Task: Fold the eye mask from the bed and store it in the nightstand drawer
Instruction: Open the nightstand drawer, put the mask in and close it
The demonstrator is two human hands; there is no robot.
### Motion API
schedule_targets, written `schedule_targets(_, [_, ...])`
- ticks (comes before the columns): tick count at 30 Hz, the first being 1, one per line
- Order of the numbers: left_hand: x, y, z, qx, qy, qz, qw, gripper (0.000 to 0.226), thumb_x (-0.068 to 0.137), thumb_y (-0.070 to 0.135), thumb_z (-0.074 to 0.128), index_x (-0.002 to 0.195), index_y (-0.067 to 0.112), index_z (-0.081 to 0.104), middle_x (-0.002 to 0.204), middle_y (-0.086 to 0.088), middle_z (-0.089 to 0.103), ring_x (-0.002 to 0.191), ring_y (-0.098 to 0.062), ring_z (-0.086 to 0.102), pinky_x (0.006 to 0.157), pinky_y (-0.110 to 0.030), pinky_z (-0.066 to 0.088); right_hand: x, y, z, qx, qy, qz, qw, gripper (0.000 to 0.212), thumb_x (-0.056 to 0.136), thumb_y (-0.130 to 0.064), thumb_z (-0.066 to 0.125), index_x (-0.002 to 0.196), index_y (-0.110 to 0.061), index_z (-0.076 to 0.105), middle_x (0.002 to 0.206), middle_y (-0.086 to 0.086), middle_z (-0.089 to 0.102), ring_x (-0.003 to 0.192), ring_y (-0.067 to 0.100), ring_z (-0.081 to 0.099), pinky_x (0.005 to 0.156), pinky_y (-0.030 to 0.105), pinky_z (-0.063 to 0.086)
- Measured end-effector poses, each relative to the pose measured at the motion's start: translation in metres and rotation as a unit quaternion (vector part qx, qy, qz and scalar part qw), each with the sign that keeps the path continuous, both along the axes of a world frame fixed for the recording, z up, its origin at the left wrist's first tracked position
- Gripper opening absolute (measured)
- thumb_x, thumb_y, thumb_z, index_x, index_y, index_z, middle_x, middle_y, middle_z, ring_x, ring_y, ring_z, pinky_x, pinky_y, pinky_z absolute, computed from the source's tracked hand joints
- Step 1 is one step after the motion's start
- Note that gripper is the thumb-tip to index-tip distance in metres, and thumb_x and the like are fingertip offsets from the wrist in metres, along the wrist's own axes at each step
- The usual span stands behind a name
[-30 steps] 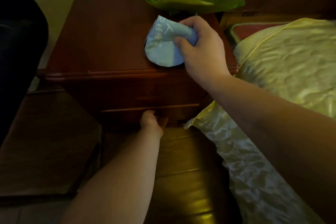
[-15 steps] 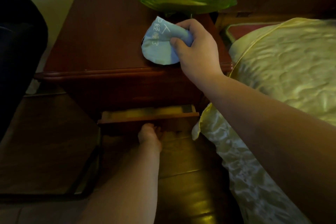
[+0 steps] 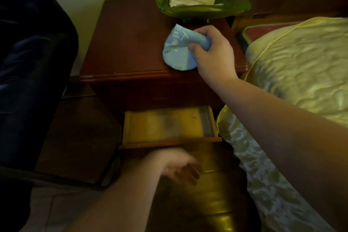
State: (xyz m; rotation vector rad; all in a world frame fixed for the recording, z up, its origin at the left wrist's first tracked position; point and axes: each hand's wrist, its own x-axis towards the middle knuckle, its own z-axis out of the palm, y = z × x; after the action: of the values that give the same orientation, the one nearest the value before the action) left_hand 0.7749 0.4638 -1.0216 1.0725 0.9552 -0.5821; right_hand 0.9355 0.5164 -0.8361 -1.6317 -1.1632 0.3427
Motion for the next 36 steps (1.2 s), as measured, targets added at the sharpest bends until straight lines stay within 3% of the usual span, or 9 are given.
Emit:
schedule_targets(3, [0.002, 0.040, 0.034, 0.240, -0.049, 0.083, 0.966, 0.028, 0.098, 0.045, 0.057, 0.093, 0.023, 0.072, 0.088, 0.002, 0.076, 0.070, -0.010, 0.074, 0.061, -0.031, 0.057, -0.008, -0.018, 0.000, 0.020, -0.015, 0.007, 1.000, 0.015, 0.089, -0.019, 0.063, 0.099, -0.031, 0.062, 0.086, -0.019, 0.062, 0.081, -0.009, 0.058, 0.058, 0.005, 0.039])
schedule_targets(5, [-0.009, 0.057, 0.043, 0.486, -0.001, 0.021, 0.874, 0.036, 0.095, 0.055, 0.054, 0.113, 0.028, 0.067, 0.113, 0.006, 0.069, 0.084, -0.012, 0.069, 0.066, -0.033, 0.053, -0.012, -0.037, -0.008, 0.030, -0.025, 0.016, 0.999, 0.016, 0.088, -0.019, 0.063, 0.098, -0.032, 0.062, 0.084, -0.021, 0.063, 0.080, -0.010, 0.058, 0.059, 0.006, 0.039])
schedule_targets(7, [-0.027, 0.061, 0.039, 0.583, 0.044, -0.056, 0.810, 0.044, 0.097, 0.056, 0.047, 0.132, 0.031, 0.056, 0.136, 0.006, 0.054, 0.098, -0.017, 0.064, 0.072, -0.035, 0.051, -0.014, -0.056, -0.025, 0.009, -0.025, 0.026, 0.999, 0.016, 0.090, -0.022, 0.063, 0.099, -0.035, 0.061, 0.084, -0.025, 0.062, 0.080, -0.009, 0.058, 0.058, 0.006, 0.039])
schedule_targets(14, [-0.037, 0.050, 0.029, 0.503, -0.086, 0.217, 0.832, 0.047, 0.098, 0.056, 0.047, 0.142, 0.039, 0.048, 0.125, 0.009, 0.062, 0.105, -0.013, 0.062, 0.083, -0.038, 0.056, -0.017, -0.080, -0.110, -0.229, 0.121, 0.026, 0.966, 0.024, 0.090, -0.010, 0.054, 0.093, -0.031, 0.063, 0.086, -0.008, 0.065, 0.078, 0.011, 0.061, 0.060, 0.030, 0.048])
schedule_targets(19, [-0.012, 0.051, 0.028, 0.567, -0.034, 0.113, 0.815, 0.040, 0.097, 0.031, 0.059, 0.136, 0.028, 0.052, 0.123, -0.003, 0.069, 0.104, -0.024, 0.067, 0.082, -0.039, 0.056, -0.023, -0.062, -0.148, -0.316, 0.220, -0.019, 0.923, 0.031, 0.089, -0.007, 0.055, 0.116, -0.022, 0.052, 0.093, -0.001, 0.059, 0.081, 0.016, 0.060, 0.072, 0.040, 0.054])
schedule_targets(23, [-0.009, 0.054, 0.021, 0.579, 0.044, 0.107, 0.807, 0.038, 0.099, 0.030, 0.053, 0.137, 0.026, 0.051, 0.120, -0.006, 0.069, 0.108, -0.030, 0.065, 0.074, -0.040, 0.051, -0.029, -0.047, -0.168, -0.339, 0.223, -0.076, 0.911, 0.034, 0.090, -0.008, 0.063, 0.119, -0.019, 0.050, 0.088, 0.003, 0.060, 0.069, 0.017, 0.060, 0.052, 0.030, 0.047])
schedule_targets(27, [-0.013, 0.065, 0.016, 0.591, 0.122, 0.064, 0.795, 0.039, 0.101, 0.019, 0.045, 0.140, 0.021, 0.048, 0.118, -0.010, 0.066, 0.102, -0.031, 0.066, 0.070, -0.042, 0.054, -0.027, -0.035, -0.178, -0.356, 0.150, -0.077, 0.919, 0.042, 0.092, -0.020, 0.068, 0.129, -0.014, 0.049, 0.083, 0.005, 0.063, 0.062, 0.021, 0.060, 0.049, 0.029, 0.040])
schedule_targets(32, [-0.033, 0.063, 0.002, 0.583, 0.150, -0.114, 0.790, 0.068, 0.090, -0.005, 0.049, 0.149, 0.029, 0.043, 0.140, -0.006, 0.053, 0.112, -0.032, 0.062, 0.070, -0.040, 0.056, -0.019, -0.044, -0.187, -0.410, -0.003, -0.001, 0.912, 0.040, 0.099, -0.026, 0.060, 0.135, -0.014, 0.046, 0.104, 0.013, 0.071, 0.080, 0.030, 0.065, 0.069, 0.040, 0.052])
schedule_targets(36, [-0.034, 0.063, -0.004, 0.577, 0.117, -0.166, 0.791, 0.045, 0.098, 0.011, 0.046, 0.136, 0.032, 0.057, 0.138, -0.003, 0.055, 0.115, -0.028, 0.060, 0.084, -0.042, 0.057, -0.023, -0.050, -0.194, -0.411, -0.048, 0.032, 0.910, 0.027, 0.097, -0.021, 0.057, 0.124, -0.019, 0.054, 0.087, 0.006, 0.072, 0.078, 0.028, 0.068, 0.066, 0.037, 0.055])
